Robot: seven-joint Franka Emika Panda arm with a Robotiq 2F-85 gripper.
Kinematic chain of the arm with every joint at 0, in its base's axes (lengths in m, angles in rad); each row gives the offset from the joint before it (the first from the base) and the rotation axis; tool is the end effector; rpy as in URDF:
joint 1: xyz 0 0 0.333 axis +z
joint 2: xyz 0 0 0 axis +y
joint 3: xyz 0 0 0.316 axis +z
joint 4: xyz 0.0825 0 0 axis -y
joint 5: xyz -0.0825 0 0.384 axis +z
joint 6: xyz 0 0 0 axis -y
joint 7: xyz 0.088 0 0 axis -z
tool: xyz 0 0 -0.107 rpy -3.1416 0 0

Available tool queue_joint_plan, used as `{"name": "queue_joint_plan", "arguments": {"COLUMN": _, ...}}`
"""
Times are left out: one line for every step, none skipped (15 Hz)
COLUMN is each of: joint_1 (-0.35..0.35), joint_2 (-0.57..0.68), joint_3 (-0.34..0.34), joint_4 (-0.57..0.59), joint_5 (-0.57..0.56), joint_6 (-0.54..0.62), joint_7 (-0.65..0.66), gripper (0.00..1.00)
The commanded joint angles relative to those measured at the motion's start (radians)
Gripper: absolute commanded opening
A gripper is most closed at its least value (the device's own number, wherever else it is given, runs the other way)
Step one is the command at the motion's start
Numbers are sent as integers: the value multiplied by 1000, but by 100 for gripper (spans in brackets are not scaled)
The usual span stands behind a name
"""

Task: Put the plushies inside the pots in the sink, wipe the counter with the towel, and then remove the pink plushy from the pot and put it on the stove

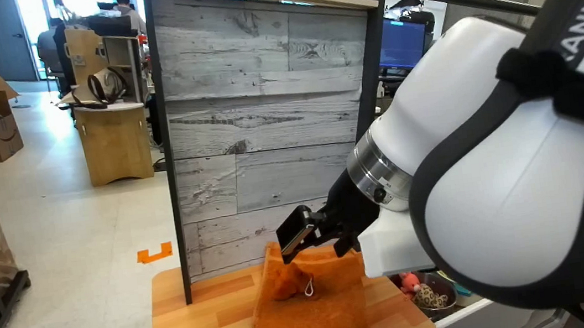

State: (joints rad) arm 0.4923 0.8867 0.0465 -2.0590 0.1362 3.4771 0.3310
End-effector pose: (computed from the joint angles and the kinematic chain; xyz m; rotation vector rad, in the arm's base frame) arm 0.5076 0.2846 0.0602 -2.8210 -0.0566 -0.6793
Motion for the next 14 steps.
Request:
{"name": "queue_joint_plan", "arguments": {"joint_1": -37, "joint_2": 22, "joint_3": 46, "joint_4": 21, "joint_5": 39, "joint_6": 3, "joint_7": -73, "gripper": 100}}
{"name": "queue_joint_plan", "arguments": {"joint_1": -49, "joint_2": 39, "joint_3": 55, "joint_4": 39, "joint_5": 32, "joint_6": 4, "joint_7": -81, "gripper": 100}}
{"name": "queue_joint_plan", "arguments": {"joint_1": -40, "joint_2": 65, "joint_3": 45, "joint_4": 57, "joint_5": 37, "joint_6": 12, "joint_7": -89, "gripper": 100}}
{"name": "queue_joint_plan", "arguments": {"joint_1": -27, "joint_2": 85, "joint_3": 34, "joint_4": 73, "joint_5": 46, "joint_6": 23, "joint_7": -101, "gripper": 100}}
{"name": "queue_joint_plan", "arguments": {"joint_1": -17, "joint_2": 105, "joint_3": 27, "joint_4": 92, "joint_5": 53, "joint_6": 28, "joint_7": -108, "gripper": 100}}
{"name": "queue_joint_plan", "arguments": {"joint_1": -9, "joint_2": 124, "joint_3": 22, "joint_4": 111, "joint_5": 58, "joint_6": 33, "joint_7": -115, "gripper": 100}}
{"name": "queue_joint_plan", "arguments": {"joint_1": 3, "joint_2": 138, "joint_3": 11, "joint_4": 126, "joint_5": 67, "joint_6": 28, "joint_7": -122, "gripper": 100}}
{"name": "queue_joint_plan", "arguments": {"joint_1": 15, "joint_2": 155, "joint_3": 1, "joint_4": 145, "joint_5": 76, "joint_6": 24, "joint_7": -127, "gripper": 100}}
{"name": "queue_joint_plan", "arguments": {"joint_1": 23, "joint_2": 170, "joint_3": -7, "joint_4": 162, "joint_5": 81, "joint_6": 22, "joint_7": -131, "gripper": 75}}
{"name": "queue_joint_plan", "arguments": {"joint_1": 36, "joint_2": 185, "joint_3": -21, "joint_4": 179, "joint_5": 91, "joint_6": 23, "joint_7": -136, "gripper": 74}}
{"name": "queue_joint_plan", "arguments": {"joint_1": 46, "joint_2": 199, "joint_3": -30, "joint_4": 195, "joint_5": 100, "joint_6": 20, "joint_7": -139, "gripper": 68}}
{"name": "queue_joint_plan", "arguments": {"joint_1": 55, "joint_2": 210, "joint_3": -40, "joint_4": 208, "joint_5": 106, "joint_6": 21, "joint_7": -140, "gripper": 58}}
{"name": "queue_joint_plan", "arguments": {"joint_1": 62, "joint_2": 220, "joint_3": -47, "joint_4": 219, "joint_5": 112, "joint_6": 21, "joint_7": -142, "gripper": 50}}
{"name": "queue_joint_plan", "arguments": {"joint_1": 71, "joint_2": 226, "joint_3": -56, "joint_4": 226, "joint_5": 117, "joint_6": 20, "joint_7": -142, "gripper": 42}}
